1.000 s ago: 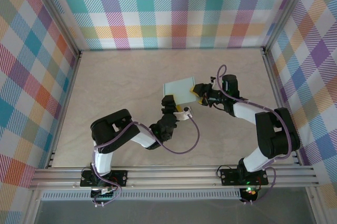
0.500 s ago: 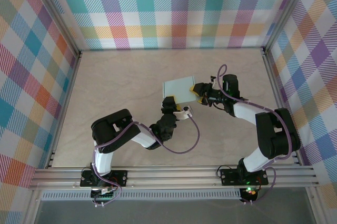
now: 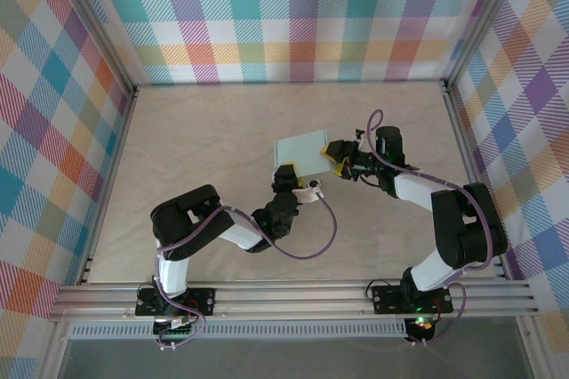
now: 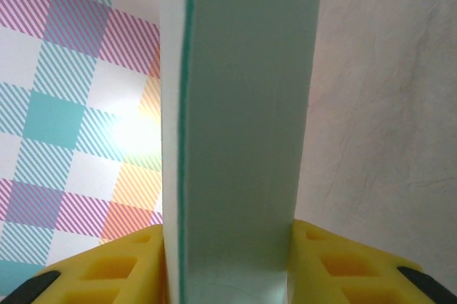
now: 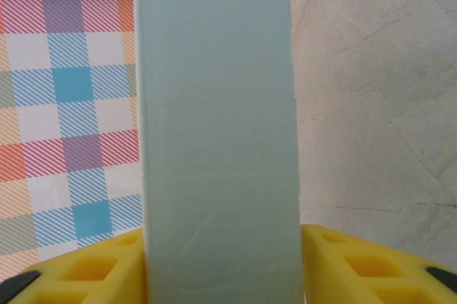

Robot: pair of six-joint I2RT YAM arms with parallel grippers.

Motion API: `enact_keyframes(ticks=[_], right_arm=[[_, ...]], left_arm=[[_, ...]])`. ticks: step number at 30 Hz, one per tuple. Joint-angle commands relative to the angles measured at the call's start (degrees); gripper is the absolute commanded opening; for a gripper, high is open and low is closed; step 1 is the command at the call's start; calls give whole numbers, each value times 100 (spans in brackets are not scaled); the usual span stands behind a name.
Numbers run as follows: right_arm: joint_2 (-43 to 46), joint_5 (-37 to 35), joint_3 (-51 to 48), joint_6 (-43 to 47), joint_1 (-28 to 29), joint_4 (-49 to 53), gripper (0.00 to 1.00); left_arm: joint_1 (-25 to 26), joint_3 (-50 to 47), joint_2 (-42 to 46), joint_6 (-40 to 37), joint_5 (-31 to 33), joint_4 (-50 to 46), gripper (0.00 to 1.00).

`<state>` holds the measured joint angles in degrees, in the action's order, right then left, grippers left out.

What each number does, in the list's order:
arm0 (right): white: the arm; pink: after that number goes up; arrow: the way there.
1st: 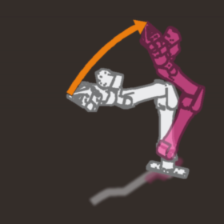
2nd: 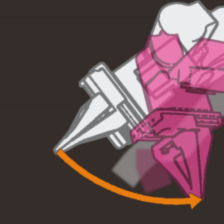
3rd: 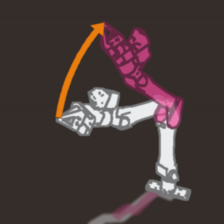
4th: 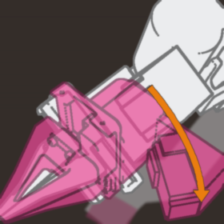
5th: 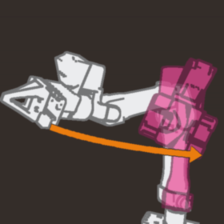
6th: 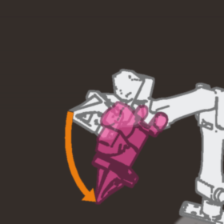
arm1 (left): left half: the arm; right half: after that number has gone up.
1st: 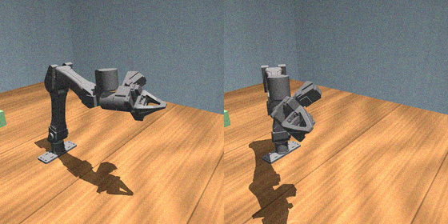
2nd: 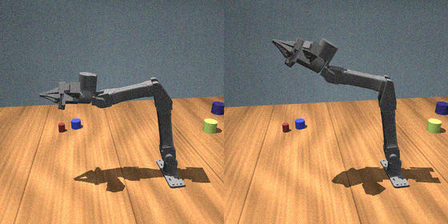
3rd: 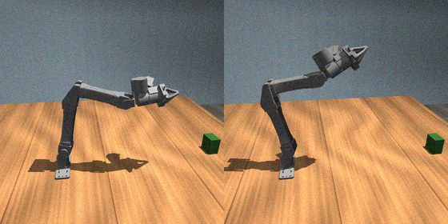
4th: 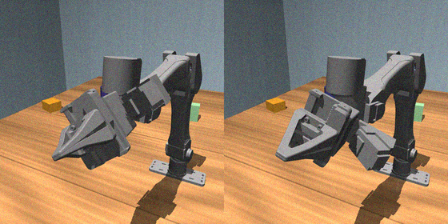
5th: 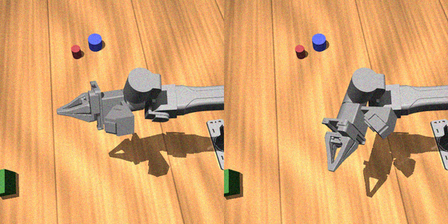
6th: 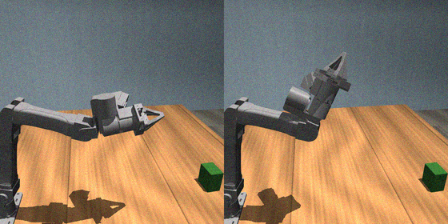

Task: Fold the paper box

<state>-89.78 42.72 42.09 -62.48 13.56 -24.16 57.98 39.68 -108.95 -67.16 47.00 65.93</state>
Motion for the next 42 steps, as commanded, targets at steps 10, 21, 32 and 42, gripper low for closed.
enact_keyframes(ticks=[10,21,32,42], right_arm=[[937,-734,191,1170,-185,1880,79],[2424,-2254,695,4499,-256,4561,78],[2738,-3284,977,7308,1058,4976,70],[2543,-2940,1008,8914,2270,5137,52]], left_arm=[[-319,370,1756,2206,-1281,-3985,37],[-745,970,3003,3366,-3071,-7609,38],[-1095,1539,3246,3521,-4704,-9865,38],[-1414,2024,2606,3440,-5497,-10617,37]])
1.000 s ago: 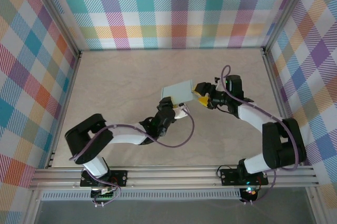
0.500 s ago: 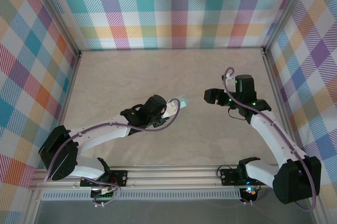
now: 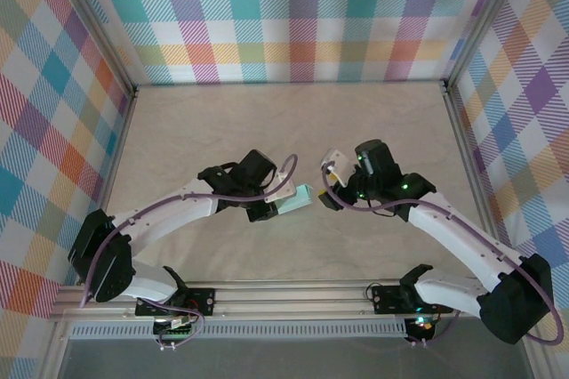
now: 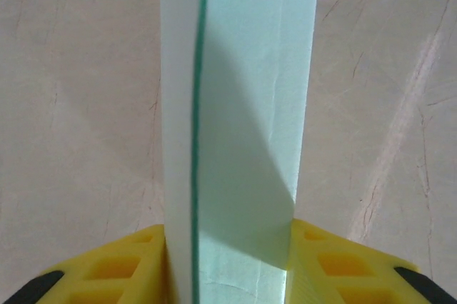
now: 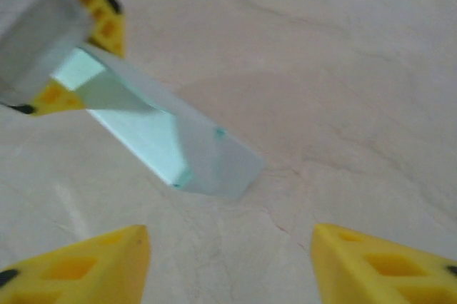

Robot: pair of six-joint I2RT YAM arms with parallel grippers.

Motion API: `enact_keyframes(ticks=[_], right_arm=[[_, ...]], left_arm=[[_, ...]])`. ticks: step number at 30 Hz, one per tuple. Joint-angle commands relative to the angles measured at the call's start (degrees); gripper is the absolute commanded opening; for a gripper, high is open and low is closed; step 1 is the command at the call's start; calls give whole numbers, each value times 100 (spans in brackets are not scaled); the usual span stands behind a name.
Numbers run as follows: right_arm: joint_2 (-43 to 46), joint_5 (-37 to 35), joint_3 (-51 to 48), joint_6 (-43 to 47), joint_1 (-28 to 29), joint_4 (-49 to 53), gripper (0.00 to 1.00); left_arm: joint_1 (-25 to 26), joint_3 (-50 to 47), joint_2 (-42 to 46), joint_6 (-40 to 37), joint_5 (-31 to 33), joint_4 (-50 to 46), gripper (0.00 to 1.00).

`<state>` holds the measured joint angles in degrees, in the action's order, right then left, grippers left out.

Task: Fold the paper box

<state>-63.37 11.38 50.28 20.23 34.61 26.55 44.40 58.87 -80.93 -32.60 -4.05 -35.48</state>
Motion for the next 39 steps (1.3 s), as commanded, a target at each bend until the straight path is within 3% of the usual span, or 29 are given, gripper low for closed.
enact_keyframes(ticks=[1,4,12,18,27,34,36,39], right_arm=[[-149,227,205,681,237,51,48],[-386,216,334,726,352,35,48],[-942,8,530,820,390,-231,27],[-1170,110,627,825,391,-369,20],[-1283,313,764,739,386,-394,23],[-1397,287,860,761,387,-214,2],[-1397,263,863,748,389,-173,0],[-1364,242,852,726,388,-171,0]], left_arm=[[-70,115,-228,-37,-412,-488,37],[-97,154,-266,-47,-431,-499,37],[-111,151,-266,-65,-469,-477,37],[-107,133,-279,-64,-436,-437,38],[-111,127,-314,-57,-322,-429,38],[-113,134,-292,-53,-290,-437,38],[-107,133,-284,-45,-298,-430,38],[-112,156,-266,3,-280,-383,47]])
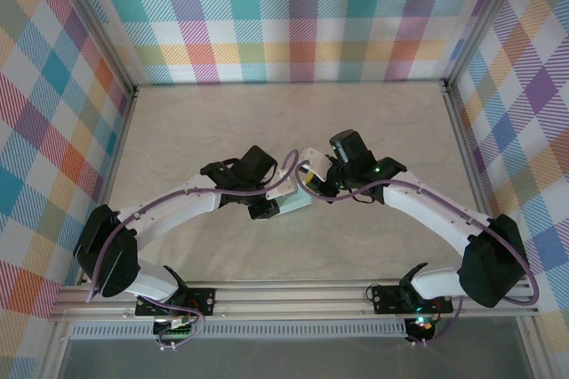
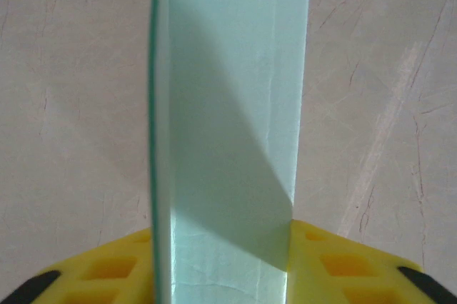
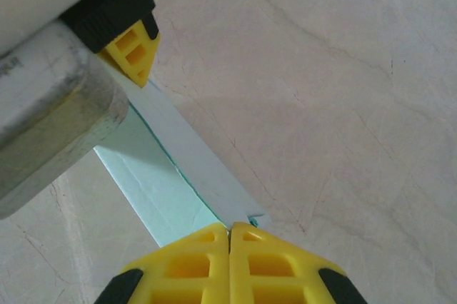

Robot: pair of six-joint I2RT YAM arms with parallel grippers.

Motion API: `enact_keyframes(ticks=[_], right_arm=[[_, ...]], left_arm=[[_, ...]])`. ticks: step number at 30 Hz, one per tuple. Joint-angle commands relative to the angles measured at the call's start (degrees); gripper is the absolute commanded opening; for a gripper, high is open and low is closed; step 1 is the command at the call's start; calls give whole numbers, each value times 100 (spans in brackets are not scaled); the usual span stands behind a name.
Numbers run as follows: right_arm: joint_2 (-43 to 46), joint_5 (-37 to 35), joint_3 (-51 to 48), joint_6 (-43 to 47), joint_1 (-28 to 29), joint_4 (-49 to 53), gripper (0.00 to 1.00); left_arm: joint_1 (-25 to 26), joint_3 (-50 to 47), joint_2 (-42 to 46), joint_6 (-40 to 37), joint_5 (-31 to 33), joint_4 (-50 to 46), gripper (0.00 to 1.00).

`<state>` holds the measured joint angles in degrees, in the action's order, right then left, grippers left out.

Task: Fold the paper box

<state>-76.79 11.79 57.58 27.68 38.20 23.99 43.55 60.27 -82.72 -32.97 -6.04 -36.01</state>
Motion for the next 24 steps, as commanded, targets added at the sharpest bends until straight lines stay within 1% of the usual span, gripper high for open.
enact_keyframes(ticks=[1,3,6,8,9,12,15,19,24], right_arm=[[-7,192,117,-39,30,88,0],[23,145,89,-61,28,51,0],[31,54,45,-29,26,59,0],[11,-12,34,-5,30,88,0],[2,-42,26,8,30,108,0],[5,-89,21,18,25,138,0],[15,-89,0,1,31,96,0],[-18,-15,-69,-25,35,3,0],[-20,-27,-89,-35,25,34,0]], left_arm=[[-22,22,-86,65,-53,-313,51],[-30,28,-59,167,81,-218,57],[-23,60,4,353,233,-45,68],[-25,98,57,535,277,72,79],[-24,158,92,653,286,94,82],[-23,286,230,983,192,68,83],[-23,238,352,1248,217,181,81],[-25,70,230,1306,468,151,79],[-26,42,264,1372,416,152,79]])
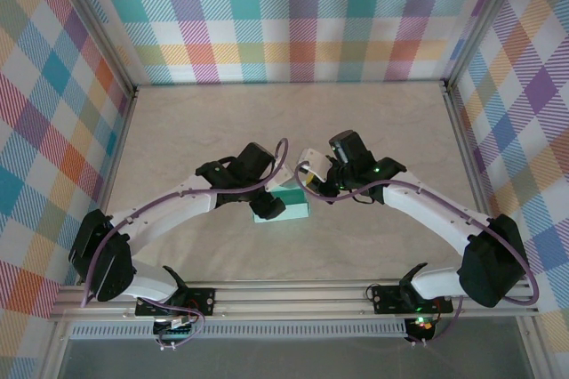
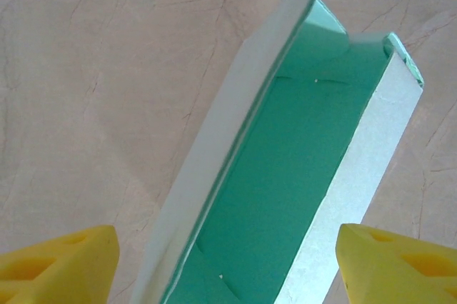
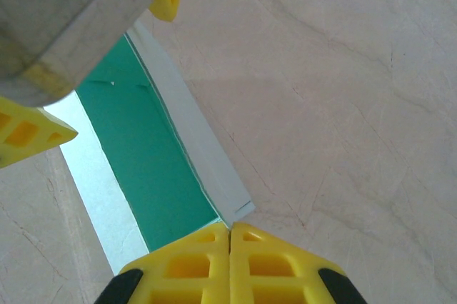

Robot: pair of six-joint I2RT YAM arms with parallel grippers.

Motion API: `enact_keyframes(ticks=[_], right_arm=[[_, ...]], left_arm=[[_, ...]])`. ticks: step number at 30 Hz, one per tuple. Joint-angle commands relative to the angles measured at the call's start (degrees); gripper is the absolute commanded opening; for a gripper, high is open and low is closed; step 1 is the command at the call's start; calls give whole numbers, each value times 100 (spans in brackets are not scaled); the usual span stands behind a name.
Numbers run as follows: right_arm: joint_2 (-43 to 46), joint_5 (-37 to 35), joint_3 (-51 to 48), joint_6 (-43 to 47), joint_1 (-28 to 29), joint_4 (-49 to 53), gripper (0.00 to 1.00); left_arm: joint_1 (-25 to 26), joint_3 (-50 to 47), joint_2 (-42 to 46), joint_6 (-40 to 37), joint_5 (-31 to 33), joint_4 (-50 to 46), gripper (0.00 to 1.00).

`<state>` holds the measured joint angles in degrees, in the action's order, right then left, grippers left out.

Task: Fold the paper box

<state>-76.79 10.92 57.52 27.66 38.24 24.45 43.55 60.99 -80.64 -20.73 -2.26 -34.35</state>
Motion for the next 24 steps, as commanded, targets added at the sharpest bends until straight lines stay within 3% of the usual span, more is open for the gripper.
enact_keyframes(ticks=[1,19,24], right_arm=[[-20,60,-83,-33,26,-24,0],[-102,34,-47,-15,17,-17,0],[-116,42,-47,-7,25,-28,0]], left_arm=[[-26,-35,107,161,33,26,79],[-30,-202,693,66,241,183,96],[-16,-340,1030,41,664,314,100]])
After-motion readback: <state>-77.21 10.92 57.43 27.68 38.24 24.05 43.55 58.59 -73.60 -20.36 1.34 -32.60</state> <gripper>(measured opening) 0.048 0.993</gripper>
